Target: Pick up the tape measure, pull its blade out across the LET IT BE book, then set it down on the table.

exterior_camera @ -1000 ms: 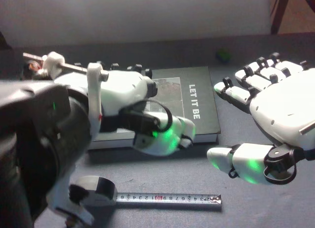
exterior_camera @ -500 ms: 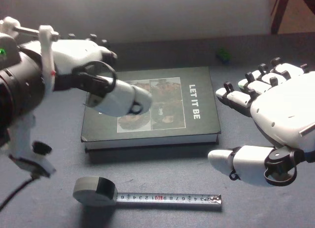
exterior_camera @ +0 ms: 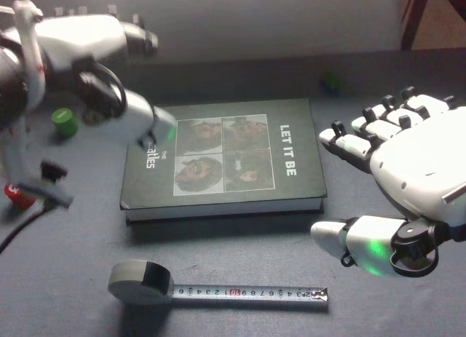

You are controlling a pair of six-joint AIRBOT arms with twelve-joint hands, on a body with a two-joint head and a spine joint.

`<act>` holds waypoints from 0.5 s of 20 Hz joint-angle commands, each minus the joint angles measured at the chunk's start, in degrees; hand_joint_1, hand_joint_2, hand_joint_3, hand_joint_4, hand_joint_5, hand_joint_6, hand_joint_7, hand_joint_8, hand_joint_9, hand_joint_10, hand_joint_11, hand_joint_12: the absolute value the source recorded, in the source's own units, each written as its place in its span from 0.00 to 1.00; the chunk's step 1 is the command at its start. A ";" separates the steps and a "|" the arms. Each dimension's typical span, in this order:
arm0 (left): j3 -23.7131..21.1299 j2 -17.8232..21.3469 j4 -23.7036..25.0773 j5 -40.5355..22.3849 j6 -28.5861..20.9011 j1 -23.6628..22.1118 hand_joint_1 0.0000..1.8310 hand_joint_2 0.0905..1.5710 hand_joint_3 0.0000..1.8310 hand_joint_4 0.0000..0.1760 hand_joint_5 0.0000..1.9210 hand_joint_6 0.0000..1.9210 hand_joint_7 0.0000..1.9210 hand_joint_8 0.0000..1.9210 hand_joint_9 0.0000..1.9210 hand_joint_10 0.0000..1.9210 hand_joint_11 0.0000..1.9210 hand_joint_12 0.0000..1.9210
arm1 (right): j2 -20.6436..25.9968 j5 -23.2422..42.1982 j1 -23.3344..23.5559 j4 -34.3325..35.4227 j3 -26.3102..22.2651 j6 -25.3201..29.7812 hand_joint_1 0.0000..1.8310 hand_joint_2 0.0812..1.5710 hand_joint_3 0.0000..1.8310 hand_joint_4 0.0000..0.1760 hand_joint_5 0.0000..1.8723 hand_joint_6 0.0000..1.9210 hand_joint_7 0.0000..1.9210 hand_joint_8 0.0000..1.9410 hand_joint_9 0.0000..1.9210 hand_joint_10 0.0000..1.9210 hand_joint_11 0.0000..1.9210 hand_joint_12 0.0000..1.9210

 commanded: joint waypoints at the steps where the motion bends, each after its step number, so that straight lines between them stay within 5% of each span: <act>1: -0.05 0.30 7.30 6.02 -6.62 0.34 0.44 0.65 0.00 0.00 0.15 0.01 0.15 0.01 0.14 0.01 0.00 0.36 | 0.12 -1.37 0.37 -5.02 -0.13 0.18 0.00 0.70 0.00 0.55 0.05 0.00 0.07 0.00 0.06 0.00 0.00 0.27; 2: -0.11 0.74 11.13 6.10 -12.42 1.61 0.44 0.65 0.00 0.00 0.16 0.01 0.17 0.01 0.16 0.01 0.00 0.38 | 0.12 -1.37 0.37 -5.04 -0.13 0.18 0.00 0.71 0.00 0.53 0.04 0.00 0.07 0.00 0.05 0.00 0.00 0.24; 4: 0.67 1.36 26.76 8.31 -33.65 6.12 0.44 0.66 0.00 0.00 0.20 0.01 0.21 0.01 0.20 0.01 0.00 0.43 | 0.12 -1.37 0.37 -5.08 -0.13 0.18 0.00 0.71 0.00 0.49 0.05 0.00 0.07 0.00 0.06 0.00 0.00 0.29; 7: 1.67 2.07 39.26 12.25 -45.30 9.24 0.43 0.66 0.00 0.00 0.22 0.00 0.24 0.00 0.21 0.00 0.00 0.46 | 0.12 -1.37 0.33 -5.10 -0.13 0.18 0.00 0.71 0.00 0.45 0.06 0.00 0.07 0.00 0.06 0.00 0.00 0.28; 10: 2.47 3.68 59.96 13.23 -65.71 13.46 0.43 0.67 0.00 0.00 0.22 0.00 0.23 0.00 0.21 0.00 0.00 0.46 | 0.12 -1.36 0.31 -5.16 -0.13 0.18 0.00 0.71 0.00 0.44 0.05 0.00 0.06 0.00 0.05 0.00 0.00 0.27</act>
